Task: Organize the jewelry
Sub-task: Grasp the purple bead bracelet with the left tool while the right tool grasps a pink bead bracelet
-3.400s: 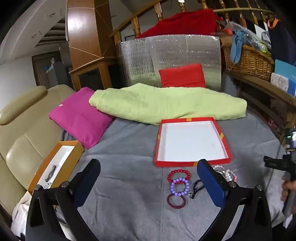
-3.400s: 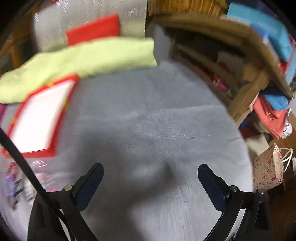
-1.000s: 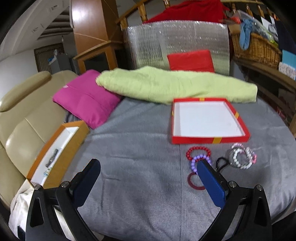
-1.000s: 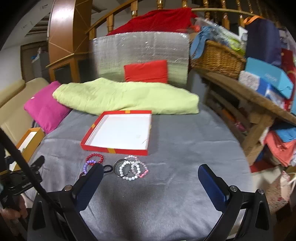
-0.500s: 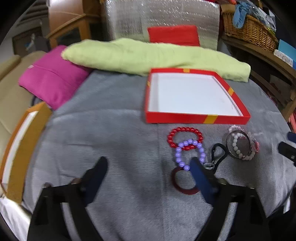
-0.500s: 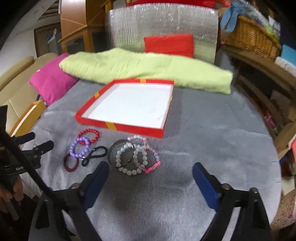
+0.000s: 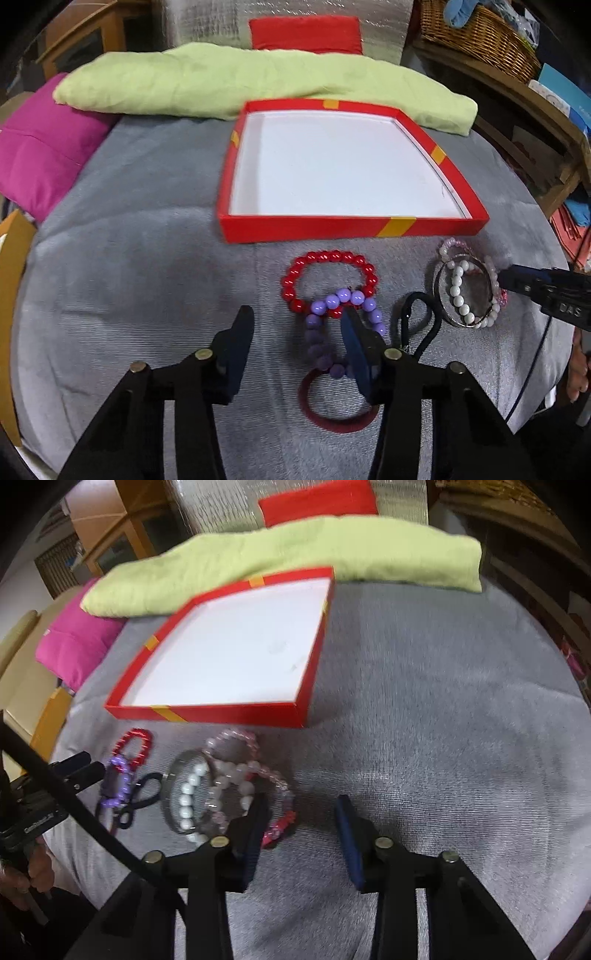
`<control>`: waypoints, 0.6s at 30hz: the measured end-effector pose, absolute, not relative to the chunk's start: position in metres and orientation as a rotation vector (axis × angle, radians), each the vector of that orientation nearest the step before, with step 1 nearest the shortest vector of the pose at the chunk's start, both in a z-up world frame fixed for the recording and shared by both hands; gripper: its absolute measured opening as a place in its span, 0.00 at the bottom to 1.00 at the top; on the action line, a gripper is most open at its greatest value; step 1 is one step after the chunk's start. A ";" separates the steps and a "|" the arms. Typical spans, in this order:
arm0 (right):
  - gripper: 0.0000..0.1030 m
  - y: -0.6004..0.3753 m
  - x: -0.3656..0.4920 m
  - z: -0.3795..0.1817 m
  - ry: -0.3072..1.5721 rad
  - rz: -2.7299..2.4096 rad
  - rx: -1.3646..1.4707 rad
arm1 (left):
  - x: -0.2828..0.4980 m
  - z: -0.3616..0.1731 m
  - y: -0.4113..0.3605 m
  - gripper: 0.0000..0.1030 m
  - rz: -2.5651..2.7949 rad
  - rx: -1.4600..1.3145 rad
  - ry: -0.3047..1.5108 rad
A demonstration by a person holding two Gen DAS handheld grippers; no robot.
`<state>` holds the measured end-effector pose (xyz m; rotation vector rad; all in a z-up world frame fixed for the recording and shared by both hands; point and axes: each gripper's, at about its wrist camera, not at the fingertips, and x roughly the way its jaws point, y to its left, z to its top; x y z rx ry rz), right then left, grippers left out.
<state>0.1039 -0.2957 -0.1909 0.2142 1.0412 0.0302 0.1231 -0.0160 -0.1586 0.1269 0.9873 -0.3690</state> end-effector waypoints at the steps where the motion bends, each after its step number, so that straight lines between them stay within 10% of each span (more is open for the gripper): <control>1: 0.35 -0.296 0.105 -0.191 1.039 0.031 0.215 | 0.125 -0.162 -0.018 0.44 -0.384 0.128 1.001; 10: 0.09 -0.282 0.112 -0.190 1.023 0.103 0.166 | 0.128 -0.174 -0.032 0.11 -0.451 0.135 1.035; 18: 0.08 -0.279 0.100 -0.177 0.953 0.110 0.155 | 0.121 -0.163 -0.024 0.09 -0.504 0.094 0.984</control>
